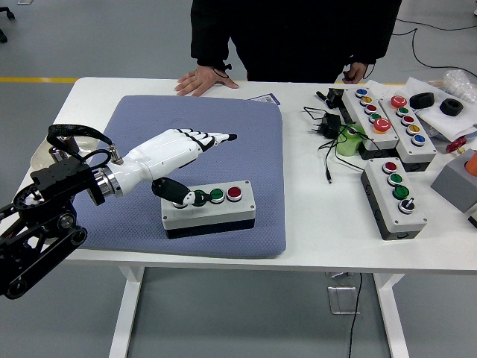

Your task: Pick up the button,place it on the desk,press the button,press the button

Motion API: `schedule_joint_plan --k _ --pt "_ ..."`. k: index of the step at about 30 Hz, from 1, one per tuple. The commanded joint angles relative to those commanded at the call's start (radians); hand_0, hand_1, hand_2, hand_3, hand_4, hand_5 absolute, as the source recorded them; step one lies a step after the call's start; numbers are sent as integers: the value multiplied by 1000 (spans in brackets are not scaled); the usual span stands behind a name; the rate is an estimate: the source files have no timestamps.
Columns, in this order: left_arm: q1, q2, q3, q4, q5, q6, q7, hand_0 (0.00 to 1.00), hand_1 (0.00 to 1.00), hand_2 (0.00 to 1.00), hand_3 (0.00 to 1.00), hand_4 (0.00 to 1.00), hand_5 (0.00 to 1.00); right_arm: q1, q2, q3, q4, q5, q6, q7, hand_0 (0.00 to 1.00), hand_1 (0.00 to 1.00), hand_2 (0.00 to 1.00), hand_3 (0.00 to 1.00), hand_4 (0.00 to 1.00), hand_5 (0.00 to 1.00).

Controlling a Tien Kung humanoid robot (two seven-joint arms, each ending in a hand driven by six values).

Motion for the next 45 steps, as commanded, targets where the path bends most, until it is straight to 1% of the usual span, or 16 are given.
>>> schedule_joint_plan --k 2,3,8,9,14,15,19,20,21,22,28,32,36,39,40,45 --pt "-1 1 2 -3 -6 -1 8 745 821 998 998 2 2 1 0 -1 0 1 0 0 747 695 708 582 181 131" --pt "0 1 4 -3 -11 1 16 633 738 916 998 2 2 1 0 -1 0 1 0 0 746 694 708 582 181 130" --pt "0 1 9 -6 13 17 47 633 738 916 998 2 2 3 0 -1 0 1 0 0 746 694 708 582 181 130" --pt "0 2 9 -9 25 19 50 335 429 556 998 2 2 4 0 -2 0 2 0 1 746 695 708 582 182 131" --pt "0 10 2 -40 106 26 64 335 429 556 998 2 2 4 0 -3 0 4 0 1 746 695 708 582 182 131" --pt "1 11 0 -48 125 28 67 220 231 290 945 2 2 4 0 -3 0 3 0 1 746 695 708 582 181 131" --pt "3 18 -16 -92 228 -1 89 220 231 290 945 2 2 4 -1 -2 0 3 0 1 746 695 708 582 181 131" --pt "4 21 -21 -105 252 -20 99 220 231 290 945 2 2 4 -1 -2 0 2 0 1 746 695 708 582 181 131" --pt "5 25 -26 -121 286 -51 111 79 52 128 859 2 2 4 -1 -2 0 2 0 1 746 695 708 582 181 130" --pt "5 27 -28 -128 298 -65 117 79 52 128 859 2 2 4 -1 -2 0 2 0 1 746 695 708 582 181 130" --pt "8 46 -26 -177 298 -193 162 66 39 114 846 2 2 4 -2 -1 0 3 -1 1 748 694 708 582 181 130" --pt "7 52 -11 -190 298 -248 182 66 39 114 846 2 2 5 -2 -1 0 4 -1 1 748 694 708 582 181 130" --pt "8 54 -11 -200 298 -288 198 64 37 110 832 2 2 5 -2 0 0 2 -1 1 748 694 708 582 182 130" --pt "11 60 -16 -224 298 -316 210 64 37 110 832 2 2 5 -2 0 0 3 -1 1 748 694 708 582 182 130" --pt "13 61 -18 -230 298 -320 212 62 28 94 815 2 2 4 -2 0 0 2 -1 1 750 694 708 581 182 131" --pt "21 63 -10 -260 298 -334 217 62 28 94 815 2 2 3 -1 2 0 0 -1 0 750 694 708 581 182 131"
